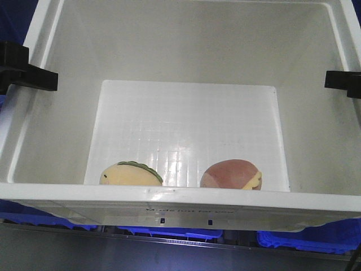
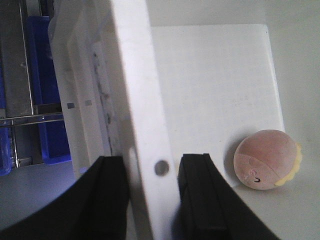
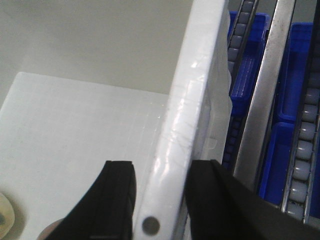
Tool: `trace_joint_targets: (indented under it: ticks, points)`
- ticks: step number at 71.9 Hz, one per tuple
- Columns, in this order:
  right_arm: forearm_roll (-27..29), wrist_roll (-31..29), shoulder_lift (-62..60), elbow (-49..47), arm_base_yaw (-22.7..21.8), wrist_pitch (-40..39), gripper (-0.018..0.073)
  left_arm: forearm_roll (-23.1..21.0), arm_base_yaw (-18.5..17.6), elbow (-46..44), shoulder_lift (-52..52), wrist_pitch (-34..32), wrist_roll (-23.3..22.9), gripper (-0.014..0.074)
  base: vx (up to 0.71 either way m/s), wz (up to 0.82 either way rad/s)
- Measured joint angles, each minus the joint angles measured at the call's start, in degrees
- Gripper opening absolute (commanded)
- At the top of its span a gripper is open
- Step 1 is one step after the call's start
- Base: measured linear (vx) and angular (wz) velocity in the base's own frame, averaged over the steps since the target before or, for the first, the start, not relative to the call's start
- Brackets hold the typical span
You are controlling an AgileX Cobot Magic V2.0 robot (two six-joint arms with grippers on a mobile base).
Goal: Place moving items into box and shelve
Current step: 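Hold the tote above the shelf's roller lane with both grippers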
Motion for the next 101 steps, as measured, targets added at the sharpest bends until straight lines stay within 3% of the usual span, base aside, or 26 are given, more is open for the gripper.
trace_joint_targets:
  ticks: [101]
  points:
    - [0.0,0.0,0.0,0.0,0.0,0.0,-0.0006,0.0,0.0,0.0,0.0,0.0,0.0,0.0,0.08,-0.01]
